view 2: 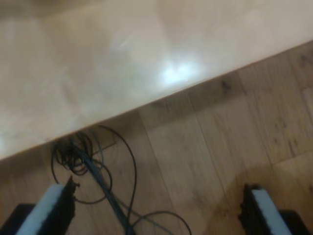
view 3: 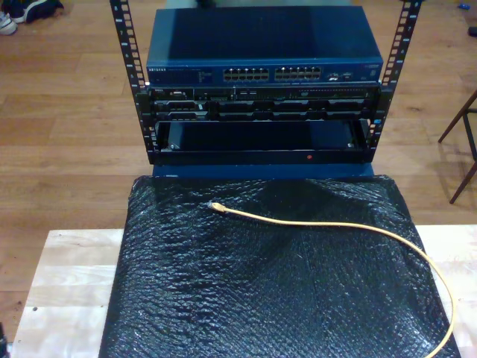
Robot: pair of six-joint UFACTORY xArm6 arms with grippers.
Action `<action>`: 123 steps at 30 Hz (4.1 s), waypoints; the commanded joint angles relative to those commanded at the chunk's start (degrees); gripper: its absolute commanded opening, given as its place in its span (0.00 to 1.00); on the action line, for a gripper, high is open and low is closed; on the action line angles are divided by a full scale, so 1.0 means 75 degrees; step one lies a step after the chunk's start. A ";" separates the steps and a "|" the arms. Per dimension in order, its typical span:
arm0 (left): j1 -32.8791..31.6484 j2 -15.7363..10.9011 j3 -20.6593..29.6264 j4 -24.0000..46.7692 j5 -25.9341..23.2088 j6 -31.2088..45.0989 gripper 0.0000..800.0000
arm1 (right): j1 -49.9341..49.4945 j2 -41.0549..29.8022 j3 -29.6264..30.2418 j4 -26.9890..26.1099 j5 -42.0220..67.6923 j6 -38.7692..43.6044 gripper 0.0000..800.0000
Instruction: Grab the cable and plug it in
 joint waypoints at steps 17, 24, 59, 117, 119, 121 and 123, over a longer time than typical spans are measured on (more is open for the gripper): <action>-0.1032 0.0012 -0.0105 -0.1547 0.0023 -0.1278 1.00 | 0.0375 0.0129 -0.1172 0.2145 0.2368 0.0363 1.00; -0.1102 -0.0082 -0.0152 -0.1547 0.0188 -0.1524 1.00 | 0.0422 0.0105 -0.1149 0.2415 0.2520 0.0879 1.00; -0.1102 -0.0082 -0.0211 -0.2262 0.0586 -0.1547 1.00 | 0.3610 -0.0352 -0.1149 0.3563 0.1582 0.2684 1.00; -0.1090 0.0070 -0.0199 -0.2262 0.0527 -0.1547 1.00 | 1.1323 0.3692 -0.3048 -0.2122 -0.2989 1.0655 0.99; -0.1090 0.0082 -0.0199 -0.2262 0.0527 -0.1547 1.00 | 1.1487 0.3880 -0.3177 -0.2157 -0.2989 1.0925 0.99; -0.1090 0.0094 -0.0199 -0.2262 0.0527 -0.1547 1.00 | 1.1604 0.4114 -0.3317 -0.2157 -0.2989 1.1077 0.98; -0.1090 0.0105 -0.0199 -0.2262 0.0527 -0.1547 1.00 | 1.1757 0.4302 -0.3481 -0.2168 -0.2989 1.1276 0.97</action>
